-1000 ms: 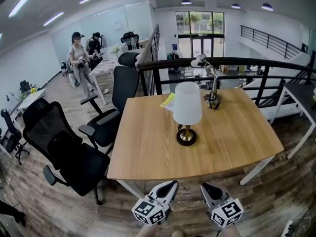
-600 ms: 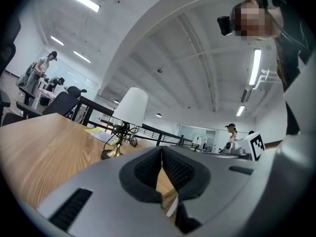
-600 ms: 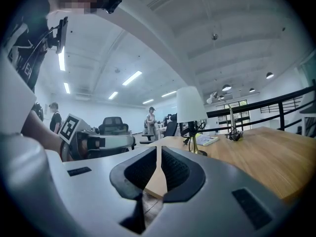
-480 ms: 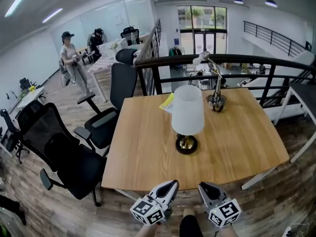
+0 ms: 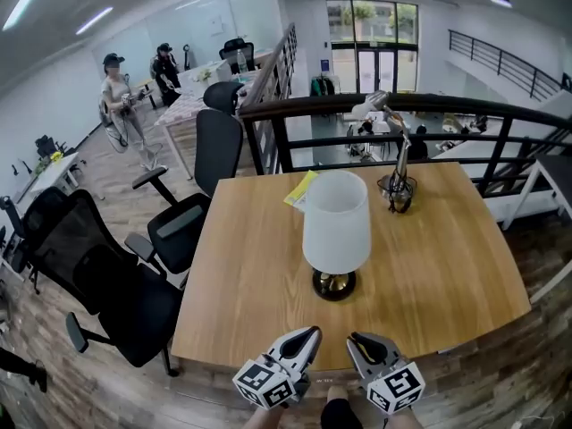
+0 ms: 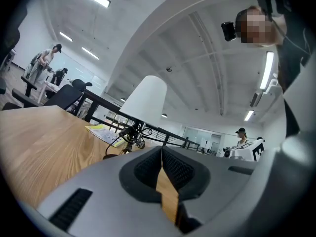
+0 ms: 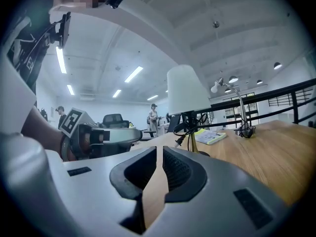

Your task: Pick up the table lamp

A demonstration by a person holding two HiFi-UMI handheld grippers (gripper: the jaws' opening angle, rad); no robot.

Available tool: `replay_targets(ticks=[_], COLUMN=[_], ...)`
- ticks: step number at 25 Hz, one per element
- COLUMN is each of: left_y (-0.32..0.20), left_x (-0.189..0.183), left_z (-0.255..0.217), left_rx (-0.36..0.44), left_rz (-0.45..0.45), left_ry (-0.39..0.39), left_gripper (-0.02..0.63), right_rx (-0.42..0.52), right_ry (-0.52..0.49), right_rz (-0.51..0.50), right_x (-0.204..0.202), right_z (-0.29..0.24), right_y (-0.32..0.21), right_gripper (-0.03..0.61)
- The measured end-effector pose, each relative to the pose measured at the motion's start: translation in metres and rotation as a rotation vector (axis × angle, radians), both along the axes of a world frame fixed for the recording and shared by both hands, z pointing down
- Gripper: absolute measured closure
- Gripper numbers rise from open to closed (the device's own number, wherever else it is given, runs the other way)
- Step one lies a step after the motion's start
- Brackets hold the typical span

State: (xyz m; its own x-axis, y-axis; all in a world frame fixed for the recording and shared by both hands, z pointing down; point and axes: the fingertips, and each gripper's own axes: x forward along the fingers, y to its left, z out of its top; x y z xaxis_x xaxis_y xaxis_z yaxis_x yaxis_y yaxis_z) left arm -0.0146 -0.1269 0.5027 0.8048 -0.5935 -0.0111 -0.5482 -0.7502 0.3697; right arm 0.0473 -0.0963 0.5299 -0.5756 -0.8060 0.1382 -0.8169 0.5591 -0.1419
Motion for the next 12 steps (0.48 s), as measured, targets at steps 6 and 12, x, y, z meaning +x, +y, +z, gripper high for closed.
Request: replay_targets(ticks=[6,12], left_y=[-0.028,-0.051], left_x=[0.012,0.019], left_z=[0.007,0.012], left_rx=[-0.024,-0.057], left_rz=[-0.006,-0.034], left_ry=[0.000,0.020], left_gripper=[0.603,0.603], right_rx=[-0.023,-0.037], right_ry=[0.003,0.003], right_rz=[-0.015,-0.028], right_x=[0.011,0.023], right_z=[0.008,0.014], right_y=[-0.028,-0.048], right_gripper=[0.535,0.535])
